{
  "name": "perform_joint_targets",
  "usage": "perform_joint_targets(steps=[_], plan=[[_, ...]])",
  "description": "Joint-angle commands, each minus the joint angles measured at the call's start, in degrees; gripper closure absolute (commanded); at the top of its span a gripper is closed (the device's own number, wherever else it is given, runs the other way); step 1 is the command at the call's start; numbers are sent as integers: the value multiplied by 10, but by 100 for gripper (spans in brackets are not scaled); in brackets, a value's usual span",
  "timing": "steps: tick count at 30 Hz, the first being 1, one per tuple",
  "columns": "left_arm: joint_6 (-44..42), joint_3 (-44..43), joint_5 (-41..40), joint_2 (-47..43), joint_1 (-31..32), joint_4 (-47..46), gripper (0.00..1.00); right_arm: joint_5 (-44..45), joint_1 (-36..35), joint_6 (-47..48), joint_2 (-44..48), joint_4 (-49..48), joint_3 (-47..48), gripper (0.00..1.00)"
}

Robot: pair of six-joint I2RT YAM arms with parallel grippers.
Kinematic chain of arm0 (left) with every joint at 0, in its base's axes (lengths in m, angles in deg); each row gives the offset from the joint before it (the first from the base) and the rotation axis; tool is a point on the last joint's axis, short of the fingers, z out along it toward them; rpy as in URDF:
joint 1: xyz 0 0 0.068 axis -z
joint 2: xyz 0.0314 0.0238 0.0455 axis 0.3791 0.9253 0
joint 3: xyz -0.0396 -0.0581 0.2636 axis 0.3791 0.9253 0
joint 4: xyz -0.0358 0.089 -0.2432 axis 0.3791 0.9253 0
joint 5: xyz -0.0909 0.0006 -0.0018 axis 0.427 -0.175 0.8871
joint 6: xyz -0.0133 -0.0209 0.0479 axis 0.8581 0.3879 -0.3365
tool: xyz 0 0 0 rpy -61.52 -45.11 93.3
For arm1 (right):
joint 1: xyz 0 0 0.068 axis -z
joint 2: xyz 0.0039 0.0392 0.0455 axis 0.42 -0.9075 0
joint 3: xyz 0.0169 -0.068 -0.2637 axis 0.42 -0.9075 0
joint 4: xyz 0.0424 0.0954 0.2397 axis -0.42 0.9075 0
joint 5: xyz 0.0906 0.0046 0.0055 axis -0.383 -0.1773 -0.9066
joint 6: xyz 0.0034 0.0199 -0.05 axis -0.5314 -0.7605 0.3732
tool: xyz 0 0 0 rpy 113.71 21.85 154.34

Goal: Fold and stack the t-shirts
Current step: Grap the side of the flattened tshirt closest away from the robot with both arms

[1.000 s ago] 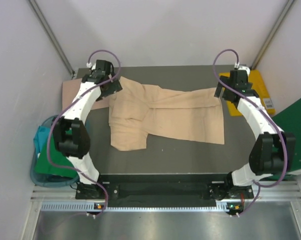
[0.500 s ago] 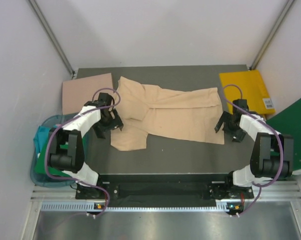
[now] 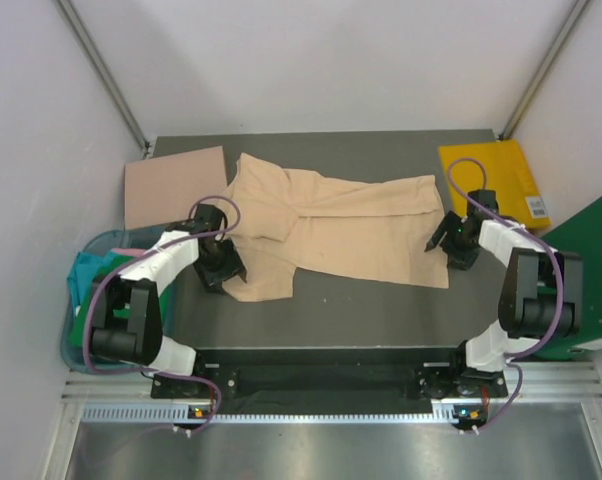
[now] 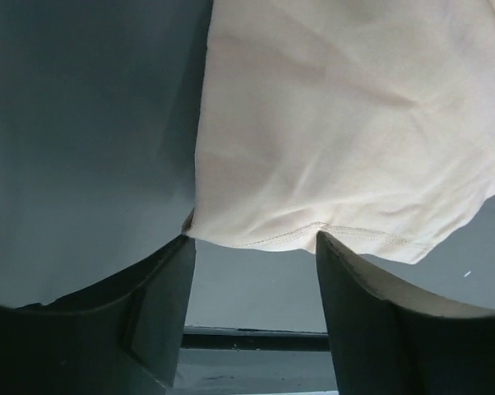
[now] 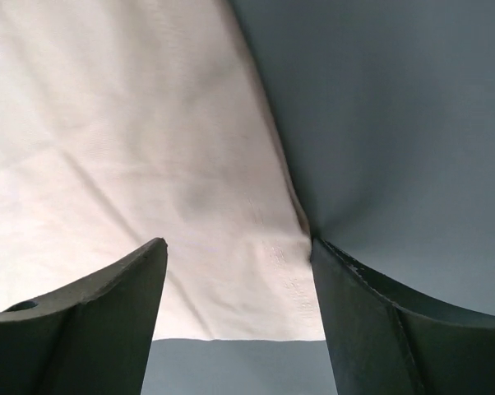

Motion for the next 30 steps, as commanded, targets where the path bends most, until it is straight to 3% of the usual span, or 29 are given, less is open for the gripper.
perform_joint_targets(steps=[1, 3, 4, 8, 17, 22, 23, 24, 25, 26, 30], plan=[[-11, -7, 23, -19, 2, -1, 46, -84, 3, -8, -60, 34, -23, 28], [-14, -7, 26, -11, 2, -4, 57, -89, 3, 6, -53, 69, -22, 27], [-15, -7, 28, -7, 2, -6, 70, -88, 3, 12, -50, 79, -24, 27], [-16, -2, 43, 5, 2, -14, 100, -50, 4, 23, -11, 106, -53, 25], [-18, 14, 36, 5, 2, -15, 100, -24, 4, 16, 14, 100, -126, 25], [-18, 17, 28, 2, 2, -11, 100, -29, 4, 22, 15, 101, -122, 31], [-18, 17, 25, 3, 3, -12, 100, -38, 4, 21, 9, 94, -124, 42], [-16, 17, 24, 2, 2, -12, 100, -41, 4, 19, 3, 79, -124, 75], [-15, 16, 21, 2, 2, -10, 100, -46, 4, 16, -4, 74, -124, 92], [-13, 12, 17, 2, 2, -10, 100, -54, 4, 13, -22, 72, -122, 100], [-17, -7, 4, 5, 2, 8, 100, -51, -9, 12, -15, 82, -111, 100]])
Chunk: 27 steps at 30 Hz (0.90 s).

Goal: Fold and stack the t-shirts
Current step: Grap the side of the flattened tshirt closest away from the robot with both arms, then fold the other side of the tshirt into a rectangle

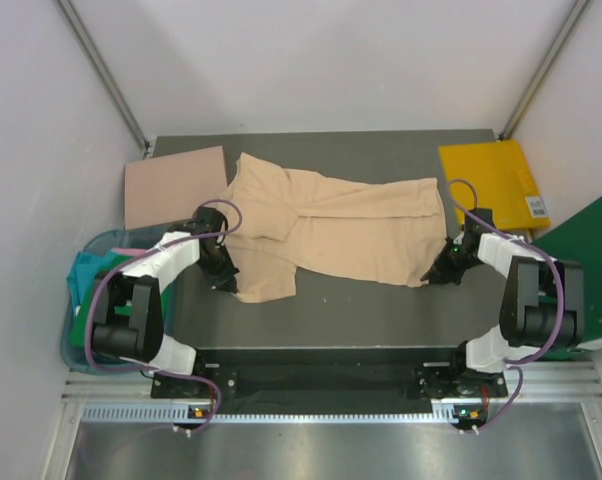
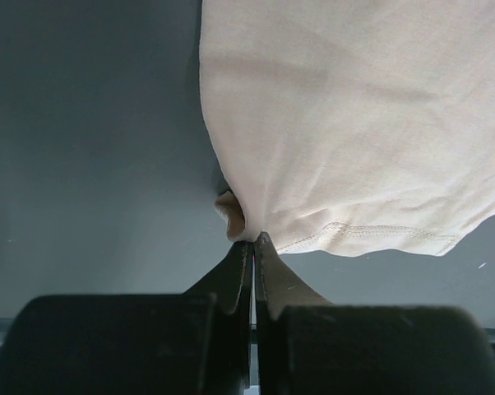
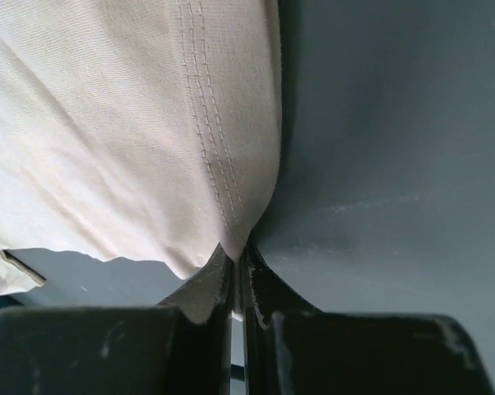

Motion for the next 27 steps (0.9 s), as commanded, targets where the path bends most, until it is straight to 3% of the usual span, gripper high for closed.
perform_joint_targets(steps=[1, 14, 27], plan=[[-5, -33, -27, -4, 2, 21, 100, 71, -9, 16, -31, 52, -33, 100], [-3, -208, -92, -18, 2, 82, 100, 76, -8, 56, 50, 139, 91, 100], [19, -373, -76, 124, 2, 13, 100, 81, -9, 89, -85, 92, 237, 100]])
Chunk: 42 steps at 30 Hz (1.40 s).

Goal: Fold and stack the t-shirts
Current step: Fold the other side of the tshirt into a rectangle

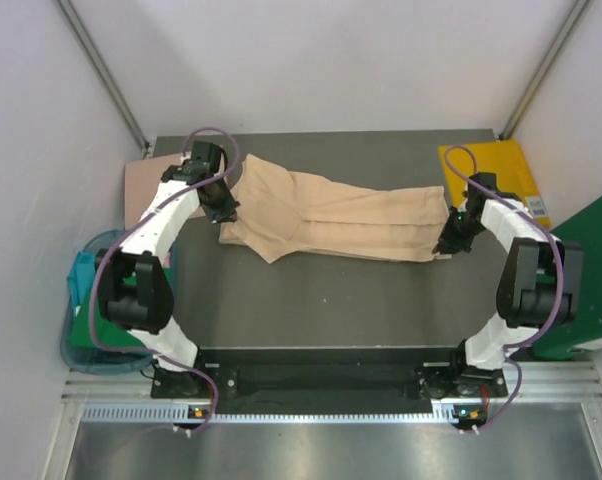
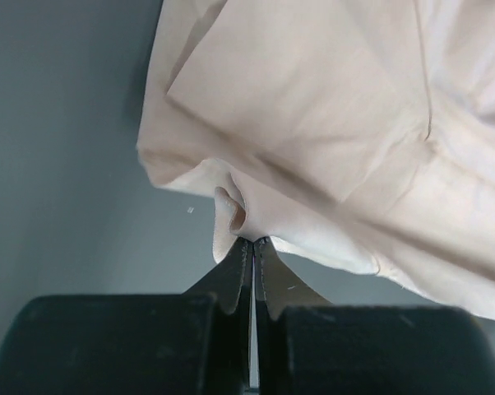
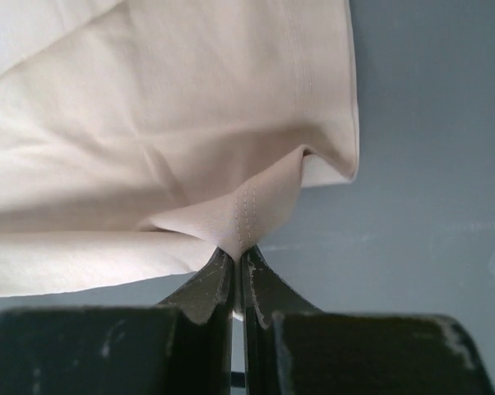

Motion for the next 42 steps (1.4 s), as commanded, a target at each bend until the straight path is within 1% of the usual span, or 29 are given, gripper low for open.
perform_joint_targets(steps=[1, 3, 9, 15, 16, 17, 19, 20, 21, 22, 24, 25, 27, 31, 35, 39, 40, 41, 42], plan=[[16, -74, 1, 64, 1, -41, 100, 18, -3, 15, -58, -29, 56, 100], [18, -114, 3, 89, 1, -43, 100, 13, -3, 13, -84, -33, 71, 100], [19, -209, 3, 160, 1, -37, 100, 11, -3, 11, -121, -28, 131, 100], [26, -281, 7, 218, 1, -28, 100, 5, -3, 7, -166, -28, 177, 98], [26, -288, 24, 231, 1, -28, 100, 9, -3, 7, -172, -29, 181, 98], [26, -293, 28, 236, 1, -26, 100, 14, -3, 6, -177, -30, 186, 94], [28, -310, 30, 252, 1, -25, 100, 19, -2, 6, -196, -26, 204, 80], [28, -314, 37, 256, 1, -26, 100, 22, -2, 6, -202, -21, 211, 64], [30, -321, 39, 261, 1, -26, 100, 21, -2, 3, -208, -21, 216, 51], [32, -322, 43, 267, 1, -28, 100, 20, -1, 0, -208, -25, 217, 31], [36, -326, 55, 273, 1, -35, 100, 19, -2, -9, -199, -47, 210, 13], [38, -327, 64, 278, 1, -46, 100, 24, -2, -11, -182, -56, 199, 1], [47, -333, 78, 283, 0, -57, 100, 25, -2, -15, -157, -81, 180, 0], [74, -334, 108, 298, -3, -102, 100, 32, -3, -13, -127, -98, 159, 0], [119, -329, 124, 312, -14, -164, 100, 33, -3, -9, -114, -103, 139, 0], [167, -344, 139, 340, -33, -199, 100, 30, -4, -10, -104, -111, 107, 0], [171, -351, 151, 356, -40, -202, 69, 28, -4, -11, -100, -113, 100, 0], [172, -369, 150, 362, -43, -199, 53, 28, -6, -12, -97, -116, 94, 0], [165, -377, 141, 363, -44, -188, 39, 27, -7, -12, -91, -121, 85, 0]])
